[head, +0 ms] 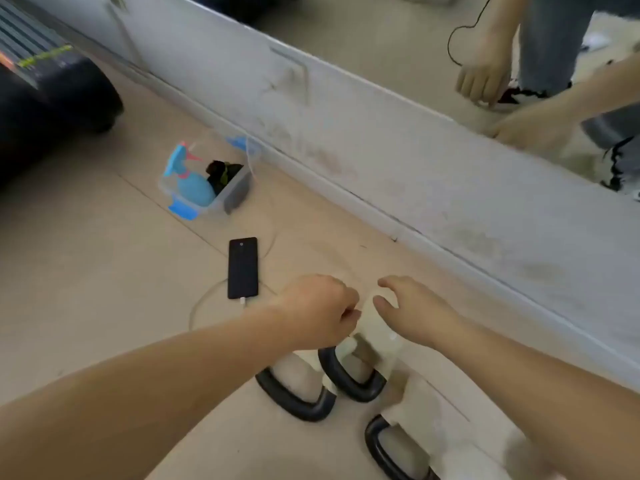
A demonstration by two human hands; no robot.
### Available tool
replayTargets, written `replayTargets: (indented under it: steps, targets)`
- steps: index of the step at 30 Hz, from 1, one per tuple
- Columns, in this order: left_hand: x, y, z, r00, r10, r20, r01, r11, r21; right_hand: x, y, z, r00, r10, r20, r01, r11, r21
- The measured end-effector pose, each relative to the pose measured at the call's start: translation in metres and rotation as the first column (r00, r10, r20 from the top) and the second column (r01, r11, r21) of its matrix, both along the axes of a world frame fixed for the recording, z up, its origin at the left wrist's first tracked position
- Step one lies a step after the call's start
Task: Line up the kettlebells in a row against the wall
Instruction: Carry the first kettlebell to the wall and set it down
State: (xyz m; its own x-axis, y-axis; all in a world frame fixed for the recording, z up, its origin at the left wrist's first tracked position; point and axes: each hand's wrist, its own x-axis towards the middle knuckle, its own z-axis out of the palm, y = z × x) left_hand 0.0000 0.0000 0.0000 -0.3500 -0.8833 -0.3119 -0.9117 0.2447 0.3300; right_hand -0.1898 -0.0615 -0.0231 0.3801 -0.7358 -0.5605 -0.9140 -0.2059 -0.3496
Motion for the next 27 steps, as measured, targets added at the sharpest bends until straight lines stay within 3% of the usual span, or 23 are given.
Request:
replayTargets:
  steps: [3, 8, 14, 17, 19, 21, 24, 27]
  targets:
    - [-0.001, -0.009, -0.054, 0.994, 0.019, 0.109, -0.021, 1.0, 0.018, 0.012, -0.005, -0.057, 0.999, 0.03, -0.033, -0.032, 0.997, -0.069]
    - [0.004, -0.015, -0.101, 0.932, 0.057, 0.358, -0.138, 0.969, 0.206, 0.023, -0.018, -0.098, 0.967, 0.151, -0.207, -0.181, 0.974, -0.135]
    - [-0.002, 0.023, -0.143, 0.952, 0.252, 0.172, -0.303, 0.852, 0.426, 0.04, -0.002, -0.104, 0.955, 0.14, -0.263, -0.2, 0.955, -0.219]
    - [-0.004, 0.033, -0.158, 0.892, 0.449, 0.051, -0.393, 0.716, 0.576, 0.04, 0.0, -0.101, 0.947, 0.194, -0.257, -0.247, 0.95, -0.19]
    - [-0.006, 0.036, -0.159, 0.847, 0.531, 0.009, -0.414, 0.65, 0.638, 0.04, -0.001, -0.096, 0.932, 0.264, -0.247, -0.294, 0.951, -0.091]
    - [-0.009, 0.037, -0.159, 0.794, 0.607, -0.008, -0.453, 0.601, 0.659, 0.039, 0.002, -0.093, 0.894, 0.382, -0.235, -0.388, 0.922, 0.025]
    - [-0.015, 0.04, -0.154, 0.731, 0.682, 0.004, -0.528, 0.562, 0.637, 0.04, 0.019, -0.091, 0.822, 0.515, -0.244, -0.513, 0.855, 0.077]
    - [-0.025, 0.032, -0.134, 0.747, 0.665, 0.002, -0.545, 0.611, 0.573, 0.044, 0.031, -0.095, 0.798, 0.545, -0.256, -0.558, 0.83, 0.027]
